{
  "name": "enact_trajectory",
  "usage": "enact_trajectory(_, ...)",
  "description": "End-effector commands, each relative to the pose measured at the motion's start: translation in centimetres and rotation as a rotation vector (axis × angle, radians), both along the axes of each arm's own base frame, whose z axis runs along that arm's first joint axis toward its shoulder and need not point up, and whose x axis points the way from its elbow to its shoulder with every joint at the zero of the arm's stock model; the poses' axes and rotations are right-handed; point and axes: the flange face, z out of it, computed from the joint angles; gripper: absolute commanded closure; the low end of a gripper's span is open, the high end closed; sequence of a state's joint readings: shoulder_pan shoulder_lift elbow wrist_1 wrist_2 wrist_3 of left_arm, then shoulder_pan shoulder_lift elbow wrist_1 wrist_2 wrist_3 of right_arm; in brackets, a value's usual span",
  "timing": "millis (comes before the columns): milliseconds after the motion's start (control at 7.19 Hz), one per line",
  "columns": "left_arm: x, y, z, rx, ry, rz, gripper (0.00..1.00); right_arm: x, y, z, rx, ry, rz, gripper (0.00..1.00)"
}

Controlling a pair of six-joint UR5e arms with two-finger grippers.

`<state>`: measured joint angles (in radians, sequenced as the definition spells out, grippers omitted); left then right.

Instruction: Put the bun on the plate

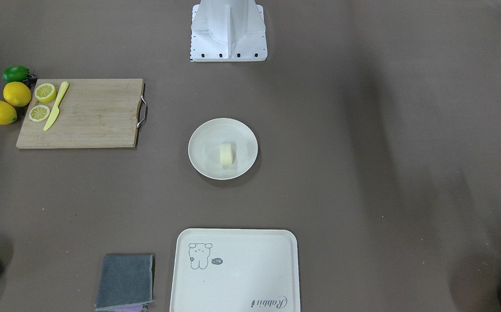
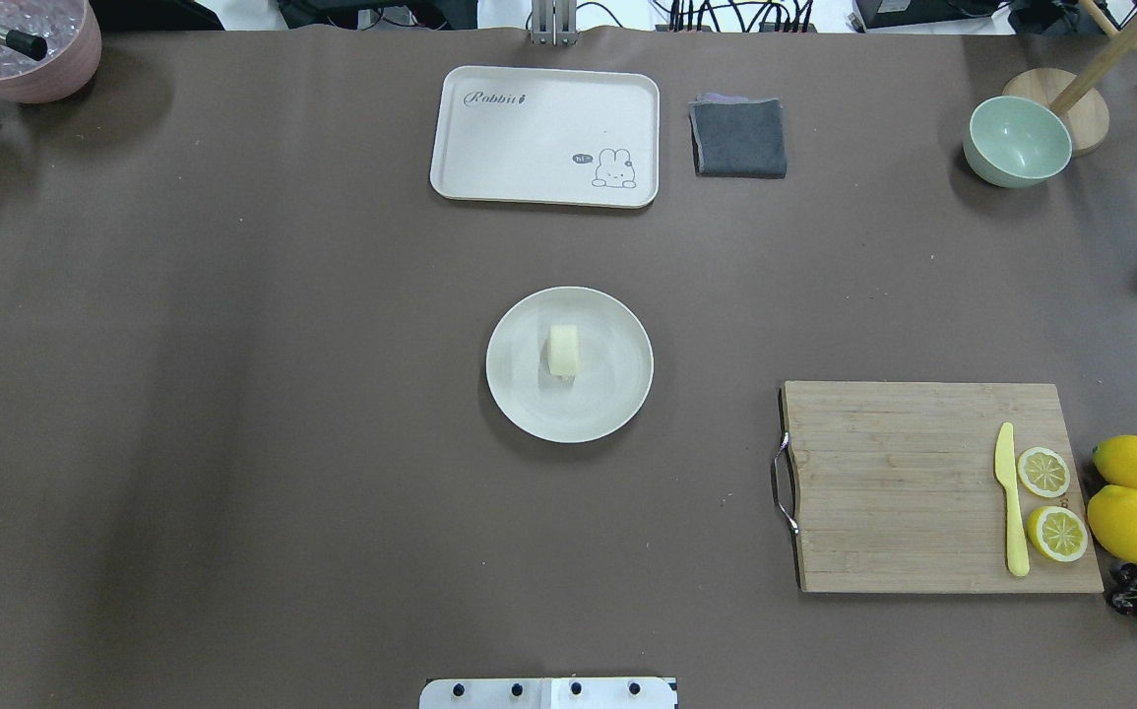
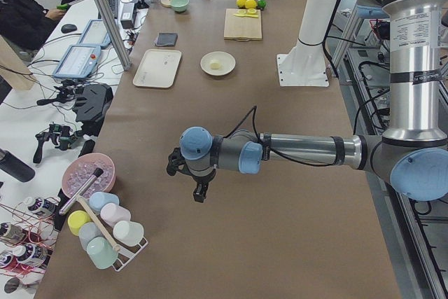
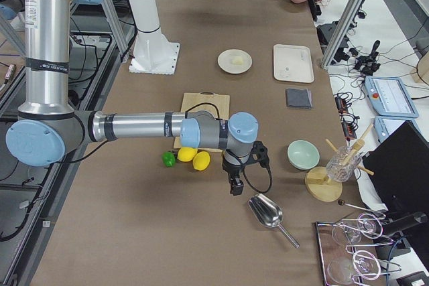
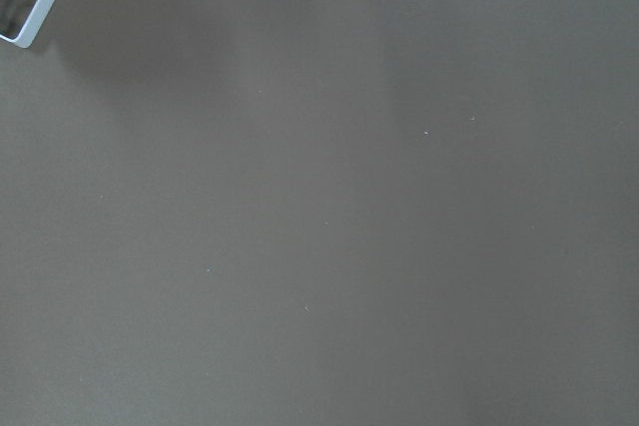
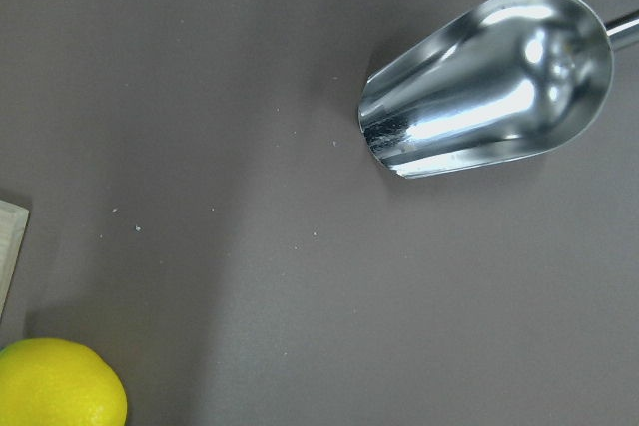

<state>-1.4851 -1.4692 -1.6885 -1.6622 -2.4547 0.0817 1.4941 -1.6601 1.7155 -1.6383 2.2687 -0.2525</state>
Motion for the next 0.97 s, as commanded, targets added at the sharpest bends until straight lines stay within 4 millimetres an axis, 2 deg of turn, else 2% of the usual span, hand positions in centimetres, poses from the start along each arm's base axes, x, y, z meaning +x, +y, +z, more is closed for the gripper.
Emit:
enact_trajectory(0, -0.3, 0.0, -0.2, 0.005, 0.003, -0.006, 0.02, 0.0, 0.2, 0.4, -0.012, 0.001, 0.003, 0.0)
enact_trajectory(417, -1.4, 0.0, -1.2, 0.03, -0.018, -0.031, 0.02, 0.0, 0.3, 0.8, -0.017, 0.004, -0.001, 0.0)
enact_trajectory(835, -1.7, 0.0, -1.4, 0.036, -0.018, -0.036, 0.02, 0.0, 0.2, 1.0, -0.023, 0.005, 0.0, 0.0)
